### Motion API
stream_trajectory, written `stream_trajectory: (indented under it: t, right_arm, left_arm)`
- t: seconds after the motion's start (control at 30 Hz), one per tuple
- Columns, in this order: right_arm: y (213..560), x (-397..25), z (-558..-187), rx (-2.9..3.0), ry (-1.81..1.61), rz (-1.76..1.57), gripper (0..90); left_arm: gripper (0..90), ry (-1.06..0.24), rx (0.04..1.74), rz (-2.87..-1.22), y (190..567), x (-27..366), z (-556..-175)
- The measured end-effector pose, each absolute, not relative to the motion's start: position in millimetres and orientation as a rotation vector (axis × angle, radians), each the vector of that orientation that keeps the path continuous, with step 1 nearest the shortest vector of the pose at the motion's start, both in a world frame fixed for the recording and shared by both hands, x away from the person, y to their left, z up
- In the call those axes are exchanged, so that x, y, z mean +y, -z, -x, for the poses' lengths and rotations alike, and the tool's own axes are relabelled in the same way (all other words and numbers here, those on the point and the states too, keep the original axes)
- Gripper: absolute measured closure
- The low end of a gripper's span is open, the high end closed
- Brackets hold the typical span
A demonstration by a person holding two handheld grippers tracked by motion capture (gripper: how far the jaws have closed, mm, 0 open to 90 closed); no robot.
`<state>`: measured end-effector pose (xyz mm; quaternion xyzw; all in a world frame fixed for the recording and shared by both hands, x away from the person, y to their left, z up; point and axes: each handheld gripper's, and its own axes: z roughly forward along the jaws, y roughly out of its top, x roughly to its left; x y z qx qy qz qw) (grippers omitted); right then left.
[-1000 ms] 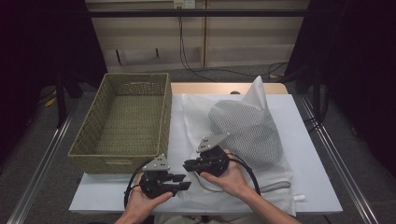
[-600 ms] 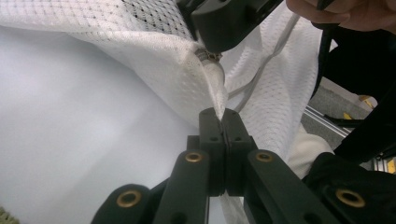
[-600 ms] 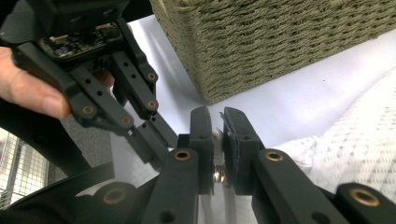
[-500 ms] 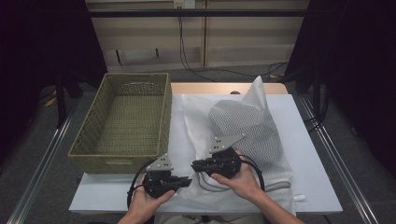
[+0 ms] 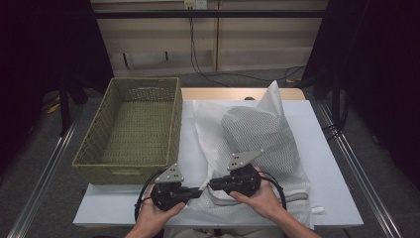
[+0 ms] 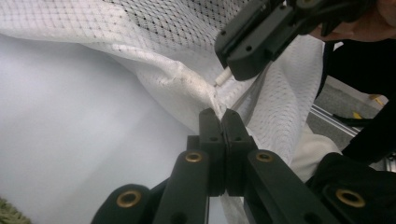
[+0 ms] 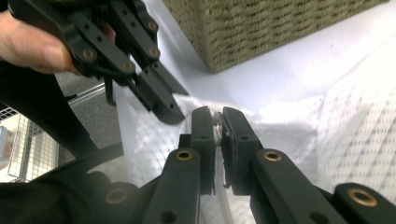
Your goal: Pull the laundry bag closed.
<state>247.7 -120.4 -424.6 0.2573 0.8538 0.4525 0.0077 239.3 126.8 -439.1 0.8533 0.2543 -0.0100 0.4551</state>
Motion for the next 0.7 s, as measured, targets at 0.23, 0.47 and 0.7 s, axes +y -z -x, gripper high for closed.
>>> stream_trajectory:
  t: [0.23, 0.47, 0.7]
  right_arm:
    - [430.0, -118.4, -245.3, 2.707, -1.385, -0.785, 81.5]
    - [435.4, -117.9, -247.6, 2.741, -1.387, -0.813, 74.7]
    - [437.8, -118.0, -250.4, 2.750, -1.394, -0.833, 71.3]
  left_arm:
    - [89.3, 0.013, 0.630, -2.087, 437.0, 129.2, -239.4]
    - [89.2, 0.007, 0.609, -2.074, 435.1, 129.3, -236.4]
    - [89.1, -0.014, 0.581, -2.092, 433.5, 129.6, -233.8]
